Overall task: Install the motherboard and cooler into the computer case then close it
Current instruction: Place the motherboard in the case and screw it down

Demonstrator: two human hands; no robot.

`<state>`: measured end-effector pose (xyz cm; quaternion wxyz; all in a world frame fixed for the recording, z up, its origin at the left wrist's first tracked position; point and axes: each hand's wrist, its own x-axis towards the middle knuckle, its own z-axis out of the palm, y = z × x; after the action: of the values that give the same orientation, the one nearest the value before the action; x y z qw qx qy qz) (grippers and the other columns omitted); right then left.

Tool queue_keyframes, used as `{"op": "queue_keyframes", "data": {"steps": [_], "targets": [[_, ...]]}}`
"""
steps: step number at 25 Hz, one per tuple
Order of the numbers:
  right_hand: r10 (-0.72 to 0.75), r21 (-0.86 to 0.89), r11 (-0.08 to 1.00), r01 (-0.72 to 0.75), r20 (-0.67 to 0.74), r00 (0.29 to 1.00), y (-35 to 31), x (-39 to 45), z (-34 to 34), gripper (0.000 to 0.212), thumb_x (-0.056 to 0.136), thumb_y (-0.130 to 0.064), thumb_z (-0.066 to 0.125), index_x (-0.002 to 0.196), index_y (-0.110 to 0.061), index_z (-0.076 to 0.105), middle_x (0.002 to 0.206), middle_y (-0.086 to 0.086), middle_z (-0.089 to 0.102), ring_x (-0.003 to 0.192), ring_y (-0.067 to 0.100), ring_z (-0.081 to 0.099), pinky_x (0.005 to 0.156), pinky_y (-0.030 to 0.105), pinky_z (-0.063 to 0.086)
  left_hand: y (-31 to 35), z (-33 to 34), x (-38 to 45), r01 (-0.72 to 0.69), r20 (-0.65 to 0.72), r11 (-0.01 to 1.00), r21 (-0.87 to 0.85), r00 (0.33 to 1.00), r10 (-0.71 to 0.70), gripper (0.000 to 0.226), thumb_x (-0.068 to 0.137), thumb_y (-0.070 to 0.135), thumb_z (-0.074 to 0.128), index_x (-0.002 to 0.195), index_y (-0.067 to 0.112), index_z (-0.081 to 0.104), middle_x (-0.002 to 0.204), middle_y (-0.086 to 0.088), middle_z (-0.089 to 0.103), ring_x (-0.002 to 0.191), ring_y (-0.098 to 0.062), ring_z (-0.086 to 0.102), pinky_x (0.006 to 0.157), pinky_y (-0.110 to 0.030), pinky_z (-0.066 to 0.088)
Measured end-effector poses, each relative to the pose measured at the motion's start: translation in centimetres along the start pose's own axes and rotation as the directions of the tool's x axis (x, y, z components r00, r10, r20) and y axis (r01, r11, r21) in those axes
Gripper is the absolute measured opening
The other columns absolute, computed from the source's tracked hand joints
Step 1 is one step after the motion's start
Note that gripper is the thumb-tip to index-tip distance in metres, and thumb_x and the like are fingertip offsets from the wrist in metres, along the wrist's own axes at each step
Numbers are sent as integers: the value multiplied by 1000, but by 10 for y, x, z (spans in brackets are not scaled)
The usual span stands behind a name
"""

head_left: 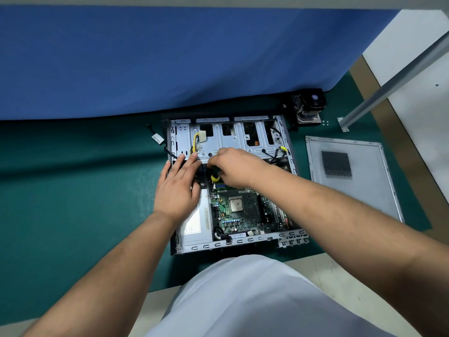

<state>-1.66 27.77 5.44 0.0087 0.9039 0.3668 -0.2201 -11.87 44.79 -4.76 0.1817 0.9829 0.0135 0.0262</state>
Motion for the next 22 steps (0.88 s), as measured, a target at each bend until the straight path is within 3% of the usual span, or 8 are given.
{"op": "queue_keyframes", "data": {"steps": [4,7,9,12,14,18,20,22], "targets": [[131,-103,985,-138,-78,988,-8,6,2,53,101,-62,44,123,-17,61,115,13,64,101,35,64,68,36,39,1,0,0,0,-10,1000,-10,1000,0,55,94,29,42,149,31,43,165,14,32,155,-17,22,128,-39,5],[-82,-9,997,82,39,996,1,-3,-5,40,98,-40,62,136,-30,56,132,8,48,100,33,63,77,37,48,0,0,1,2,-1,1000,-13,1000,-3,55,94,29,40,149,31,43,165,13,32,155,-17,22,128,-40,5],[-91,-56,994,92,29,995,1,-5,-4,30,99,-26,59,129,-29,62,128,8,52,97,34,64,70,35,44,0,0,0,2,4,1000,-14,1000,-2,56,94,29,41,150,30,43,165,13,32,155,-16,21,128,-39,5],[107,-179,976,-123,-99,989,-12,2,2,45,105,-54,40,118,-19,65,110,11,66,98,35,66,66,35,36,0,0,-1,4,4,1000,-19,1000,-4,55,95,27,43,150,31,42,165,14,31,155,-16,21,128,-39,5],[90,-148,984,-98,-64,994,-12,4,2,59,100,-67,38,127,-18,60,117,12,63,99,34,65,68,37,40,0,0,-1,4,3,1000,-20,1000,-4,54,95,28,44,150,31,42,165,14,31,155,-16,21,128,-39,5],[-119,-9,993,121,111,987,-1,-2,-11,41,97,-31,62,137,-29,54,121,5,53,100,28,61,78,38,50,-1,1,0,5,8,1000,-20,1000,-5,56,94,30,41,150,32,42,165,14,32,155,-15,21,128,-40,6],[2,-75,997,-1,14,1000,-7,1,-3,29,98,-41,57,121,-22,62,108,7,63,99,31,65,68,36,43,-1,1,0,4,9,1000,-18,1000,-4,55,94,29,42,149,32,43,165,15,31,155,-15,20,128,-39,6],[147,-141,978,-154,-62,987,-17,6,2,51,97,-65,46,106,-19,66,101,8,67,94,31,66,65,35,36,-1,0,0,0,11,1000,-27,1000,0,52,96,28,44,147,33,44,165,15,30,155,-16,20,128,-39,6]]}}
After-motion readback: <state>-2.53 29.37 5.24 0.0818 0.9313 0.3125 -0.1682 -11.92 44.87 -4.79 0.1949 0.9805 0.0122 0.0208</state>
